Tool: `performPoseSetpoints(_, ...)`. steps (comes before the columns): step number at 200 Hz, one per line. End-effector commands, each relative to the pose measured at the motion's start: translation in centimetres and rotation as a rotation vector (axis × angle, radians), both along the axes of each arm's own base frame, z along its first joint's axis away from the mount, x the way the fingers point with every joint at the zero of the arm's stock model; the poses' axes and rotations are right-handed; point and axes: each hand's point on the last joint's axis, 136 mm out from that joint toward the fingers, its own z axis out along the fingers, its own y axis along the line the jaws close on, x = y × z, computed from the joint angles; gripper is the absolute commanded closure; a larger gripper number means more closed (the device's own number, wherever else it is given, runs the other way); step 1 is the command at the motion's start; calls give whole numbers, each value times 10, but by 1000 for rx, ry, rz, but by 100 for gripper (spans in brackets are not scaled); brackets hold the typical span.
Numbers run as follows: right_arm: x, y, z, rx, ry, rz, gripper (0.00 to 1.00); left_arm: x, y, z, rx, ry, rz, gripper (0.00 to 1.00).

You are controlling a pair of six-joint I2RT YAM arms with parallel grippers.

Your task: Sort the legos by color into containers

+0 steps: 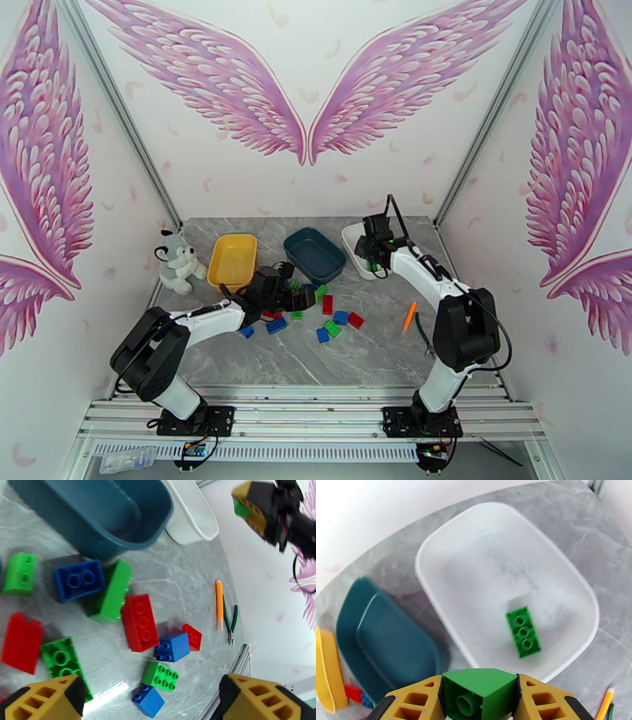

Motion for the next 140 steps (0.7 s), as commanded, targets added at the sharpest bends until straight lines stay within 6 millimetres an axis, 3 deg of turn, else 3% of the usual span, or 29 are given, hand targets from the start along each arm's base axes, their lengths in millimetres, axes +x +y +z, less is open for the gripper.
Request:
performPoseSetpoints(1,7,-21,-15,-68,69,-38,53,5,-4,6,30,-38,-15,6)
performPoseSetpoints(42,18,-27,-20,-113,100,-22,35,8,3,8,63,-66,7,5)
performPoseSetpoints(77,7,-20,2,-79,40,19,25,9,13,17,90,-112,45,5)
performPoseSetpoints(114,-19,19,26,-15,-29,151,23,13,36,32,141,-195,130,5)
performPoseSetpoints(140,-42,62,24,25,-25,265,23,17,61,38,192,-238,224,5)
